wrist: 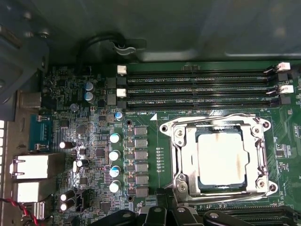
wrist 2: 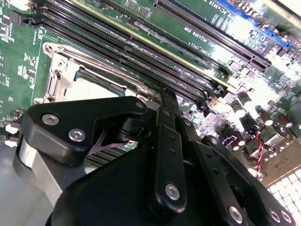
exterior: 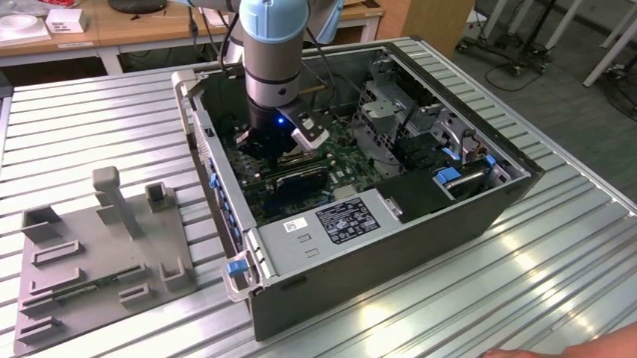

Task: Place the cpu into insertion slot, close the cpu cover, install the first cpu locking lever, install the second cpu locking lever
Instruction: 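Install the second cpu locking lever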

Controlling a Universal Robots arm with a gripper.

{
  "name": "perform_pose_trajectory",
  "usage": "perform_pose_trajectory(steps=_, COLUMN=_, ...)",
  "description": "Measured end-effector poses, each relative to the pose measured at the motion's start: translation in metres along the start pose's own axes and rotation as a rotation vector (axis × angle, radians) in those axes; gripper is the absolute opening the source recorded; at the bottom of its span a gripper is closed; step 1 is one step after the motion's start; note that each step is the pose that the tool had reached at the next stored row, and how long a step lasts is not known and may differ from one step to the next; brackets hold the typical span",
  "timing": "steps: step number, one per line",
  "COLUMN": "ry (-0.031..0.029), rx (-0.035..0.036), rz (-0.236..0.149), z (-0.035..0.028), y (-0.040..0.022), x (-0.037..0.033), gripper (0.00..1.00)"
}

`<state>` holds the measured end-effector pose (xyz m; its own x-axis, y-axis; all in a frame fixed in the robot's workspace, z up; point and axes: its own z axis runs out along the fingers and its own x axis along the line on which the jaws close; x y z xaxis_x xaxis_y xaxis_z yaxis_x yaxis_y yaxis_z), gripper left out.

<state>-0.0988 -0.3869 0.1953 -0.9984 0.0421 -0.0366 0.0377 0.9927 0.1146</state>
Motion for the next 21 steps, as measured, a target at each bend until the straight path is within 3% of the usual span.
perform_pose_trajectory(steps=13, ry=-0.0001, rx=0.0010, rz=0.000, z=-0.0034, y=0.0002, x=-0.0002, gripper=0.11)
perform_pose_trajectory(steps=21, ry=-0.0002, rx=0.0010, rz=0.000, z=-0.0112, y=0.0011, x=-0.0005, gripper=0.11)
